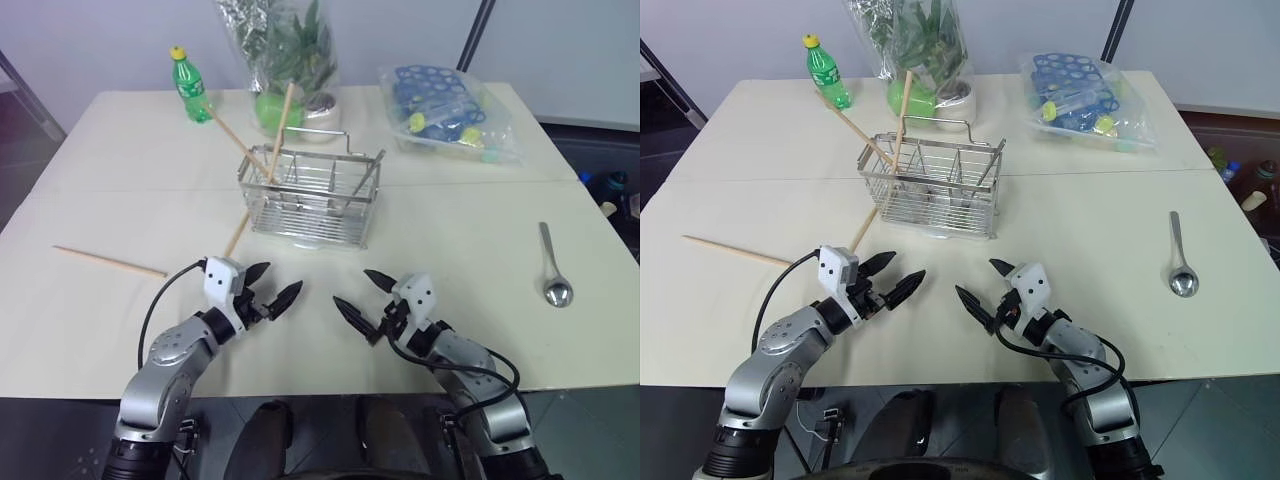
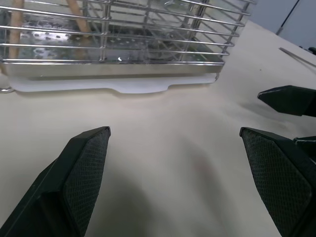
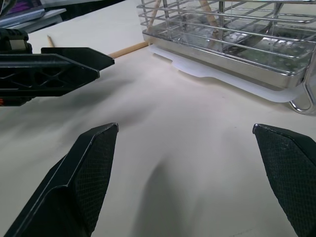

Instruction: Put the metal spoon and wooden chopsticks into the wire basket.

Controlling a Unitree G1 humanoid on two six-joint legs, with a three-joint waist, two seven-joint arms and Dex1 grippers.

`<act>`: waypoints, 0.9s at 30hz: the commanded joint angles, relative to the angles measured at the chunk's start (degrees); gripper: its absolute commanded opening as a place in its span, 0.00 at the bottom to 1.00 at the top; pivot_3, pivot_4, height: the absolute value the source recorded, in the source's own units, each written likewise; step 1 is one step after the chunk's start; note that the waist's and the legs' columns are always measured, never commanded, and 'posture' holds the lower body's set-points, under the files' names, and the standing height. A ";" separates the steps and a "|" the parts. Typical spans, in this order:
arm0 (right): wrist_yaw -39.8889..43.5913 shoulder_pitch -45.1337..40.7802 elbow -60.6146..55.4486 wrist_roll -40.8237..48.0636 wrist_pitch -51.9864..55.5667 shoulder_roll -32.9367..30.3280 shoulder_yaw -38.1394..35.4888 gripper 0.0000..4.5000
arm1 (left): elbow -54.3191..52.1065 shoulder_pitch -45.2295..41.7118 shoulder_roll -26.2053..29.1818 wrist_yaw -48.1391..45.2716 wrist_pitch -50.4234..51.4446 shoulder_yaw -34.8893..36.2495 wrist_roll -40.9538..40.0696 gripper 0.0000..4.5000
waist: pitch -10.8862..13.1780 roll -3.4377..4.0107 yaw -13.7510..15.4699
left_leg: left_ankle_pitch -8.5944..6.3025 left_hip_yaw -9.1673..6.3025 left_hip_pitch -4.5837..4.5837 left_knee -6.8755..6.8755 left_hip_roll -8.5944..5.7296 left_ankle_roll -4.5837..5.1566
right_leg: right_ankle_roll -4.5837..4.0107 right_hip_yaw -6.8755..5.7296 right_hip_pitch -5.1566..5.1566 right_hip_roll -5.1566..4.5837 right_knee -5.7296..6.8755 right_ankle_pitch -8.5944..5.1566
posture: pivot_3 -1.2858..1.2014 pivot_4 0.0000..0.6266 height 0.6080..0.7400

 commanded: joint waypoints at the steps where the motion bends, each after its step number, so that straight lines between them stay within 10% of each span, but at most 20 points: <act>1: -0.02 0.16 -1.32 0.13 -1.45 0.11 0.13 1.00 | -0.55 0.13 0.58 -1.15 -2.16 0.49 0.21 0.98 | 0.00 0.00 0.00 | 0.00 0.00 0.00 0.00 0.00 0.00 | 0.00 0.00 0.00 0.00 0.00 0.00 | 0.52 0.24 1.00; 19: -0.54 0.08 -1.81 1.09 0.50 -1.95 -2.33 1.00 | -0.09 -10.56 15.60 -19.24 0.29 2.38 -6.25 0.98 | 0.00 0.01 -0.03 | 0.00 0.01 0.00 -0.01 0.02 0.00 | -0.02 0.00 -0.01 0.02 -0.01 -0.01 | 0.52 0.24 1.00; 27: -5.42 -4.06 -7.11 2.69 16.96 -9.04 -10.66 1.00 | 0.64 -19.38 16.97 -26.74 3.20 0.92 -11.27 0.98 | 0.01 0.01 -0.03 | 0.00 0.02 -0.03 0.01 0.02 0.00 | 0.03 0.00 -0.02 0.03 0.00 0.03 | 0.52 0.24 1.00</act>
